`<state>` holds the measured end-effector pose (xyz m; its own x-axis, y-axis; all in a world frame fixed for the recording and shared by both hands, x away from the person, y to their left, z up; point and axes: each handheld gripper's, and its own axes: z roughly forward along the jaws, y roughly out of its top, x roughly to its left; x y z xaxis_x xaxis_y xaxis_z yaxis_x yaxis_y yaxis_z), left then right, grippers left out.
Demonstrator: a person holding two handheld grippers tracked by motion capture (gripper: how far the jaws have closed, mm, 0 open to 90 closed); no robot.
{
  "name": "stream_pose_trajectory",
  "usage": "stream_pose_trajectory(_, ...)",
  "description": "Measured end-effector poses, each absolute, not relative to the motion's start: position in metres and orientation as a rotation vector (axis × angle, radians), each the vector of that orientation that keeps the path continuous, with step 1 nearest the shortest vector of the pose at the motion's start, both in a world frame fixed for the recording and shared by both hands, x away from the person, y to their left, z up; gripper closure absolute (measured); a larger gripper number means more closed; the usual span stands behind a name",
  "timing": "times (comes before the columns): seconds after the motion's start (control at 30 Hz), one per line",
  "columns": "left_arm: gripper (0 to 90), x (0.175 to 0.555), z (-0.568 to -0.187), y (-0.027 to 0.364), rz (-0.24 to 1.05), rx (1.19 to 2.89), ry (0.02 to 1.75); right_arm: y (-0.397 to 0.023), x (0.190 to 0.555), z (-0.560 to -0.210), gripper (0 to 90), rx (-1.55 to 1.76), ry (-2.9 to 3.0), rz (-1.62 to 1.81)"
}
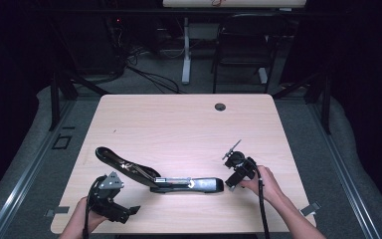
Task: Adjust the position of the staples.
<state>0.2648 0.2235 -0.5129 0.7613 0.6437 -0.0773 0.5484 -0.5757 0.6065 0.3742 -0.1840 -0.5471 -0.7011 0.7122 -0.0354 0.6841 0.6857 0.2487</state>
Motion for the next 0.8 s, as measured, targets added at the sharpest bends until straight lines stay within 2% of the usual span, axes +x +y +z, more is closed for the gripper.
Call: stream_pose_trajectory(0.8,0.0,0.264,-0.512,0.225,0.201,2.335,0.877,-0.196,0.373,-0.541,39.2,1.137,2.828,0.187)
